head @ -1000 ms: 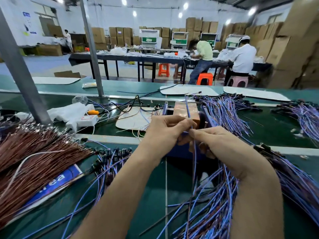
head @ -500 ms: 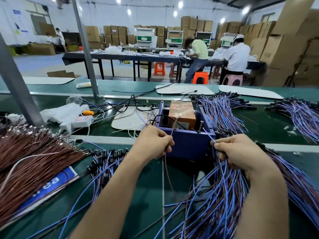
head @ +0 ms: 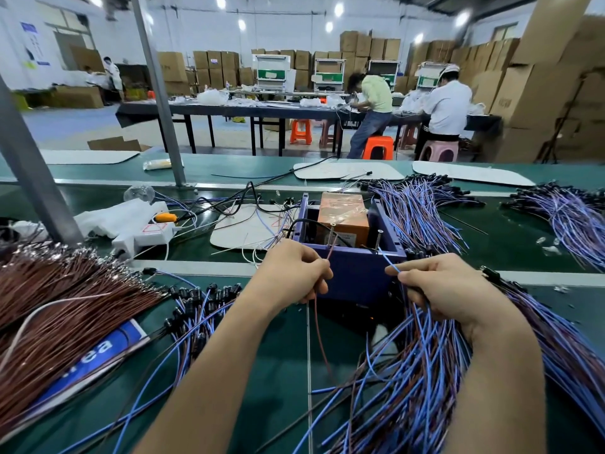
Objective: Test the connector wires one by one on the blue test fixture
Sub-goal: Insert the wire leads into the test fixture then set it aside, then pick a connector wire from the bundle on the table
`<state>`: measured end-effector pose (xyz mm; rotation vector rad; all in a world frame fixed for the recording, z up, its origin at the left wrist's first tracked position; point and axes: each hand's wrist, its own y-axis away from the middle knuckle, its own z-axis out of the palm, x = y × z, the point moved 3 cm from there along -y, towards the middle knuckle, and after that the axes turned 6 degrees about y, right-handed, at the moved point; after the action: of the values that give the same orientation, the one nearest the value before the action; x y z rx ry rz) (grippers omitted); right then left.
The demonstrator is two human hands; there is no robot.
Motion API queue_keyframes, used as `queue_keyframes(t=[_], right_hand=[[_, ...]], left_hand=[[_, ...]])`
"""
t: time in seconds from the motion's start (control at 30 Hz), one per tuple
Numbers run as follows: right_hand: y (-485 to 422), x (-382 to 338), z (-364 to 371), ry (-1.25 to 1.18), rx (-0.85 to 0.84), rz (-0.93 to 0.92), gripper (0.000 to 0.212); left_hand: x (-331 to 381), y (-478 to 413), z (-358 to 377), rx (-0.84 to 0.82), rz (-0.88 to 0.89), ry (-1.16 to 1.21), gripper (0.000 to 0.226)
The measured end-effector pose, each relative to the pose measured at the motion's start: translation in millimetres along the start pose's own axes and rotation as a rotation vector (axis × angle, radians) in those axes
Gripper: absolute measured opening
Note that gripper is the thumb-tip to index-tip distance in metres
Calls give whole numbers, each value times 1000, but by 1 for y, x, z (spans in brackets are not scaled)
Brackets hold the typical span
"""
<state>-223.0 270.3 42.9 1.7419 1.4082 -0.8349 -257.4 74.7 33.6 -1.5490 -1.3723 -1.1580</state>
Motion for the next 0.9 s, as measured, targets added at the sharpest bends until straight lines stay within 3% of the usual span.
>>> queue_keyframes(t=[0.5, 0.7, 0.8, 0.9], right_hand=[[5, -4, -2, -3, 13, -19, 20], [27, -27, -12, -303, 74, -231, 12], [40, -44, 0, -202, -55, -311, 13], [39, -49, 11, -122, -134, -297, 26]], left_hand=[[-3, 1, -8, 31, -28, -9, 25], [20, 15, 0, -221, 70, 372, 9], [32, 25, 7, -352, 159, 493, 21], [38, 30, 3, -313, 261, 513, 20]])
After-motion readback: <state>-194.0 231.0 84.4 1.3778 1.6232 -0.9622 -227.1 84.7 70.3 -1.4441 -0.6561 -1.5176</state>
